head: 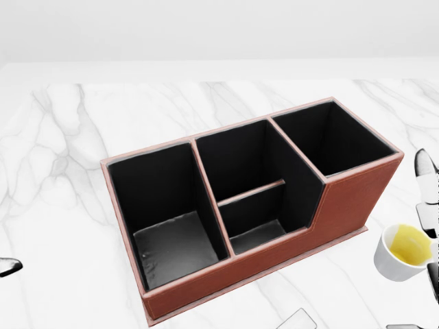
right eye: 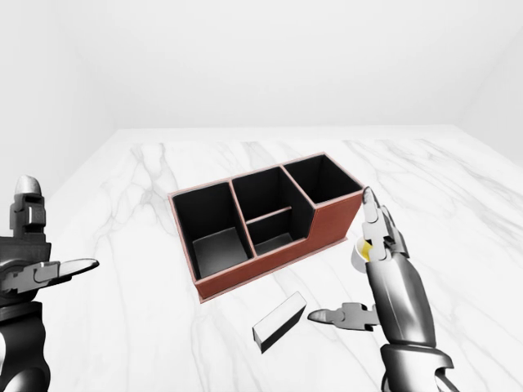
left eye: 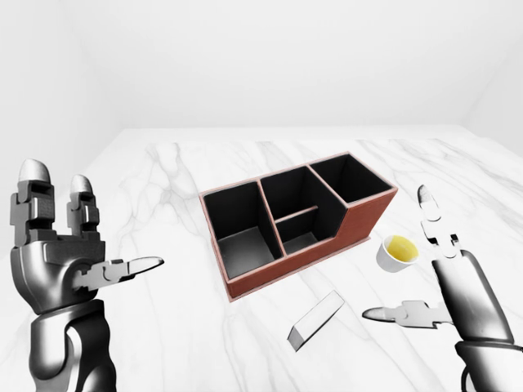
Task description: Pick up the book and place it in the front compartment of the caddy.
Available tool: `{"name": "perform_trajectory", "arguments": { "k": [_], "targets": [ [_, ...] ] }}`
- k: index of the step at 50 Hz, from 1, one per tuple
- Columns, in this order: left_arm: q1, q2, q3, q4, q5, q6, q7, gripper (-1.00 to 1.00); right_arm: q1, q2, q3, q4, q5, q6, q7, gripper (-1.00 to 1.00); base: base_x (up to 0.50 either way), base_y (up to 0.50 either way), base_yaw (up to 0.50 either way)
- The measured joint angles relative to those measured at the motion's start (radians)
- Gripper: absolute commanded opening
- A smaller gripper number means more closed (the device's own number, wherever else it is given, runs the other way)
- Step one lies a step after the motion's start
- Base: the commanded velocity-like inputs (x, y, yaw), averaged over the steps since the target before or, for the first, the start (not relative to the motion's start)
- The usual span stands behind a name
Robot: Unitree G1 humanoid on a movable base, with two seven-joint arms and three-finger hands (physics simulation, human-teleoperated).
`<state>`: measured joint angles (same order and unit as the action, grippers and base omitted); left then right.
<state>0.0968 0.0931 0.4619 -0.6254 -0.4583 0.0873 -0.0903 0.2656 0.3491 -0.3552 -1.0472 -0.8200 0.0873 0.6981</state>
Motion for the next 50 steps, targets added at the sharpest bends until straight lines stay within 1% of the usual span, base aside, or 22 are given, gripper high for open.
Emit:
{"name": "perform_trajectory", "arguments": {
  "k": [10,24,35,50],
  "targets": [
    [0.008,-0.005,-0.003,-0.015,0.005,0.000,-0.002,1.00,0.007,0.000,0.027,0.000,-0.058,0.000,0.000,1.00,0.00,0.00,0.00],
    [0.010,-0.008,0.001,-0.055,0.011,0.000,-0.001,1.00,0.037,-0.009,0.116,0.000,-0.123,0.000,0.000,1.00,0.00,0.00,0.00],
    [0.014,-0.013,0.003,-0.086,0.014,0.000,-0.001,1.00,0.061,-0.104,0.196,0.000,-0.185,0.000,0.000,1.00,0.00,0.00,0.00],
    [0.024,-0.022,-0.001,-0.108,0.020,0.000,-0.005,1.00,0.109,-0.226,0.243,0.000,-0.228,0.000,0.000,1.00,0.00,0.00,0.00]
  ]
}}
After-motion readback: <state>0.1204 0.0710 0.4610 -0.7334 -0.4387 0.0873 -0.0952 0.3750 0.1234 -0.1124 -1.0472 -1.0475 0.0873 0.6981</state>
